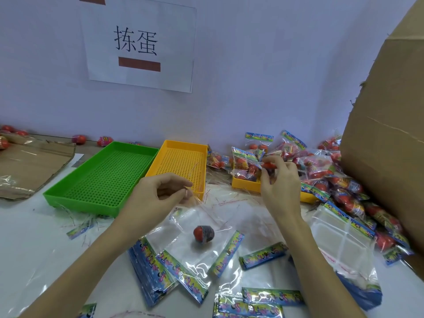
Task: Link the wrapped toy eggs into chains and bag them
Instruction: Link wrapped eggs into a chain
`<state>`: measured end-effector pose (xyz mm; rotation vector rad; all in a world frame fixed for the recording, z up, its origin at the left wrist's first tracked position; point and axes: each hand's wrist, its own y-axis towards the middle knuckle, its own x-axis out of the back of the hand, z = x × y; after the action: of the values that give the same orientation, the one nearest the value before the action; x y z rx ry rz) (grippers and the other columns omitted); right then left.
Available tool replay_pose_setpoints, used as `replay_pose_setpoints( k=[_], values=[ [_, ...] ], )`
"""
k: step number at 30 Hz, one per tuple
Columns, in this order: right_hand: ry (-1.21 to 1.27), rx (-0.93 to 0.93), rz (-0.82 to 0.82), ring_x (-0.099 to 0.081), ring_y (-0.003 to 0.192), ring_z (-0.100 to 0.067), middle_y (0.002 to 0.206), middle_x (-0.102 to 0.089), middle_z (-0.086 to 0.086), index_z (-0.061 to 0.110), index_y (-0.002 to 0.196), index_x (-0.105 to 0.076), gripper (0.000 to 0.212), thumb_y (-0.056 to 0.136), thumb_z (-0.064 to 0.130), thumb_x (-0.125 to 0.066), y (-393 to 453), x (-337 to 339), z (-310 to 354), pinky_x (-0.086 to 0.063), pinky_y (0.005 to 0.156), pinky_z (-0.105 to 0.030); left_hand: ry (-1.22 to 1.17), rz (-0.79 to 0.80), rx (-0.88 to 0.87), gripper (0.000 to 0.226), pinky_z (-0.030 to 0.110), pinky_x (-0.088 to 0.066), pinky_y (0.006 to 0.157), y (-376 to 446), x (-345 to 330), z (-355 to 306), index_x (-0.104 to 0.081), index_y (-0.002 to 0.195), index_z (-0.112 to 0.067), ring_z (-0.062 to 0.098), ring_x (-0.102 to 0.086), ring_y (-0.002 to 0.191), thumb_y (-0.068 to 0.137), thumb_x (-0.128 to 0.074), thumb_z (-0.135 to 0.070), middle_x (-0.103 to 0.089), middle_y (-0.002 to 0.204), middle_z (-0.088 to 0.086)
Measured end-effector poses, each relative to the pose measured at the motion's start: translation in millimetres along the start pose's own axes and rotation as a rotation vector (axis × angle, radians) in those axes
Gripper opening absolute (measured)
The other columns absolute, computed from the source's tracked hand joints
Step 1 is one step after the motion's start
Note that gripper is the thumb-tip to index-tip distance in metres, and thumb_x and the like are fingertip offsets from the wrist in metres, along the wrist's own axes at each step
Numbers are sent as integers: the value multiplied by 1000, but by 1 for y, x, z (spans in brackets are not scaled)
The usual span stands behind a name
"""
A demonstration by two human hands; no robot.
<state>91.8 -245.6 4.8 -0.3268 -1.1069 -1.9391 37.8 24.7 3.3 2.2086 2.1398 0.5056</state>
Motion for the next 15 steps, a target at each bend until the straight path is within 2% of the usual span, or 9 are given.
replay_pose_setpoints(
  k=[2,5,8,11,15],
  values=[
    [165,11,32,-59,85,-12,109,-61,-2,23,124,-67,27,100,13,-61,-6,2,8,-44,74,-12,28,1,15,17,22,-61,79,0,2,2,-78,103,-15,20,-76,82,91,-77,-3,-80,85,3],
    [515,-95,198,-64,87,-2,101,-69,9,29,122,-68,26,98,18,-67,-20,2,26,-52,72,-14,28,0,56,24,25,-62,81,0,4,5,-78,104,-21,20,-76,81,84,-84,-8,-79,85,2],
    [748,-139,407,-70,91,-8,99,-75,9,30,117,-73,23,96,22,-72,-33,-2,41,-58,76,-20,-86,-5,93,29,25,-63,76,0,6,5,-77,103,-19,23,-77,78,78,-88,-10,-79,84,8],
    [859,-2,556,-73,100,-14,108,-76,2,21,126,-68,26,101,20,-64,-42,-8,53,-59,80,-26,-108,-12,45,21,27,-62,72,0,8,5,-74,93,-10,27,-75,72,79,-87,-4,-77,80,14],
    [884,203,602,-71,109,-26,110,-69,-8,14,134,-54,27,107,10,-50,-52,-14,61,-61,77,-37,10,36,-52,15,27,-61,75,0,4,2,-73,84,-6,27,-77,76,80,-85,1,-77,79,10]
  ],
)
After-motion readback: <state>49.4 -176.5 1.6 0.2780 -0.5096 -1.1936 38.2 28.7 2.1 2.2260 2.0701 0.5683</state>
